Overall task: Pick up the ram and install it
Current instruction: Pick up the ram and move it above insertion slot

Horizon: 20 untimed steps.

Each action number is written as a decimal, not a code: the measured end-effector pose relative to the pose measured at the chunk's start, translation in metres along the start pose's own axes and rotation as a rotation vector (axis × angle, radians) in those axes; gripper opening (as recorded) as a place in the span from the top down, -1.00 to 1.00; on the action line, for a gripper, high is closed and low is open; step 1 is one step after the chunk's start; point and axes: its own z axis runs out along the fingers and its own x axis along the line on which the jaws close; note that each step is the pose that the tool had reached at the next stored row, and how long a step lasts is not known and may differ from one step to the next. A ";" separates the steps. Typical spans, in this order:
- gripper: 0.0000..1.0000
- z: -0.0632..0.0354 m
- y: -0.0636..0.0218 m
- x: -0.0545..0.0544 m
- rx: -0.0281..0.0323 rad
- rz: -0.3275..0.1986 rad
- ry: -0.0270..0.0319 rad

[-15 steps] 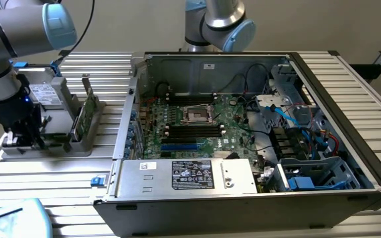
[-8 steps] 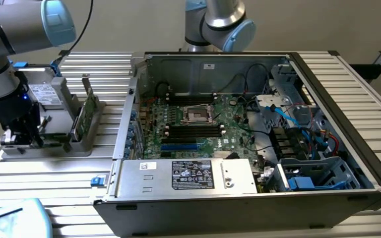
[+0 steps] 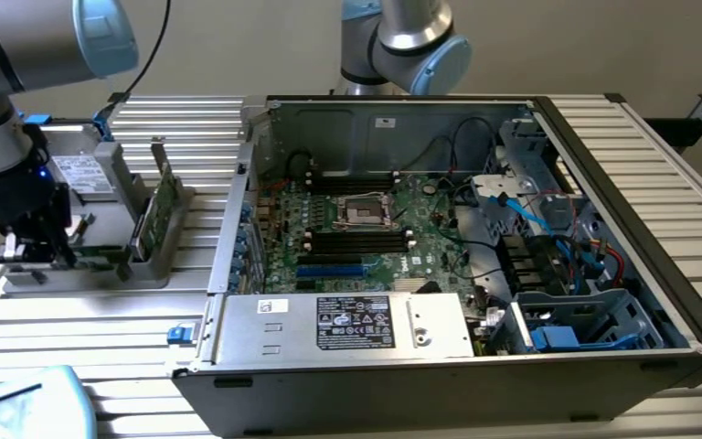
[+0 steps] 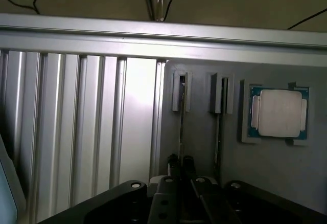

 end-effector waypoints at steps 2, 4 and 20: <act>0.73 -0.0019 0.0001 0.000 -0.0017 0.000 -0.0002; 0.73 -0.0040 0.0002 0.000 -0.0042 0.000 -0.0002; 0.73 -0.0364 -0.0007 0.000 -0.0248 0.000 -0.0013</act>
